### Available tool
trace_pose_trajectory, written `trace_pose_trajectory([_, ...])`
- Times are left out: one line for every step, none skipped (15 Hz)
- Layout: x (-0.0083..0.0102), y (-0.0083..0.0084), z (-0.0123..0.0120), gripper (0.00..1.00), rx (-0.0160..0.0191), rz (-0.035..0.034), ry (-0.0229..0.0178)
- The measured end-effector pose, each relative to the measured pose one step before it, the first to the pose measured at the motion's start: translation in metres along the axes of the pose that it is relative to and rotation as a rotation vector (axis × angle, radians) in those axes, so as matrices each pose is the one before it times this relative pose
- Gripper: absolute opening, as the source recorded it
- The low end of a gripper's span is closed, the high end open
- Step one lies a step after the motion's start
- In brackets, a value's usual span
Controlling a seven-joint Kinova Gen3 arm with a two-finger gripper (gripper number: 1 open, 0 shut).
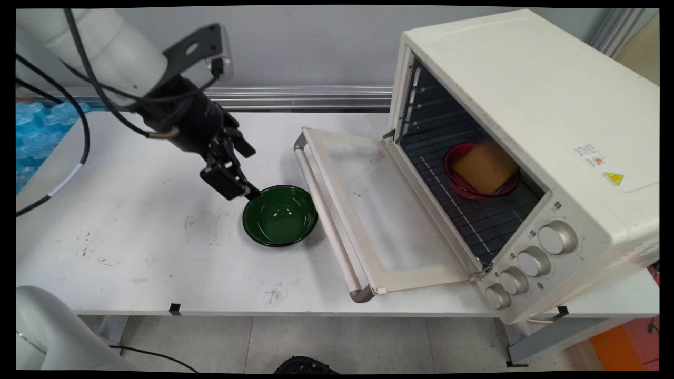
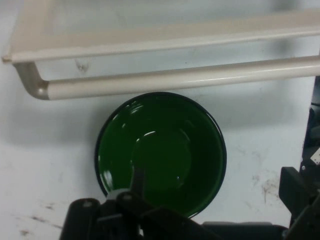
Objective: Close the oven
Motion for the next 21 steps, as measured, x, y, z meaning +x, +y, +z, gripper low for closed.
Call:
trace_pose_trajectory([-0.00225, -0.00018, 0.0086, 1.0, -0.00333, -0.01285, -0.00123])
trace_pose_trajectory([-0.00159, -0.00002, 0.00745, 1.0, -0.00255, -0.00876, -0.00093])
trace_pose_trajectory([-0.00104, -0.00004, 0.00497, 1.0, -0.00189, -0.00571, -0.00116])
trace_pose_trajectory([-0.0013, 0.00017, 0.00733, 1.0, -0.00307, -0.0071, -0.00048])
trace_pose_trajectory([-0.00133, 0.00027, 0.00889, 1.0, -0.00366, -0.00694, -0.00045])
trace_pose_trajectory([-0.00054, 0.00028, 0.00892, 1.0, -0.00319, -0.0042, 0.00083])
trace_pose_trajectory([0.00007, 0.00008, 0.0076, 1.0, -0.00113, -0.00198, 0.00181])
trace_pose_trajectory([0.00039, -0.00012, 0.00881, 1.0, -0.00034, -0.00156, 0.00269])
trace_pose_trajectory([0.00064, -0.00018, 0.00885, 1.0, 0.00116, 0.00066, 0.00209])
trace_pose_trajectory([0.00088, -0.00006, 0.00733, 1.0, 0.0012, 0.00139, 0.0027])
trace_pose_trajectory([0.00078, -0.00008, 0.00821, 1.0, 0.00124, 0.00079, 0.00266])
trace_pose_trajectory([0.00098, 0.00009, 0.00801, 1.0, 0.00039, 0.00225, 0.00238])
trace_pose_trajectory([0.00091, 0.00021, 0.00647, 1.0, -0.00015, 0.00237, 0.00281])
trace_pose_trajectory([0.00087, 0.00025, 0.00718, 1.0, -0.00045, 0.00298, 0.00236])
trace_pose_trajectory([0.00051, 0.00022, 0.0039, 1.0, -0.00047, 0.00232, 0.00132])
trace_pose_trajectory([0.00085, 0.00033, 0.0055, 1.0, -0.00063, 0.0038, 0.00244])
trace_pose_trajectory([0.00078, 0.00039, 0.00616, 1.0, -0.00104, 0.00482, 0.00176])
trace_pose_trajectory([0.00049, 0.00023, 0.00406, 1.0, -0.00058, 0.00426, 0.00133])
trace_pose_trajectory([0.00085, 0.00032, 0.0054, 1.0, -0.00097, 0.00731, 0.00179])
trace_pose_trajectory([0.0007, -0.00006, 0.00431, 0.0, 0.00038, 0.00658, 0.0015])
trace_pose_trajectory([0.0007, -0.00025, 0.00452, 0.0, 0.00114, 0.0063, 0.00202])
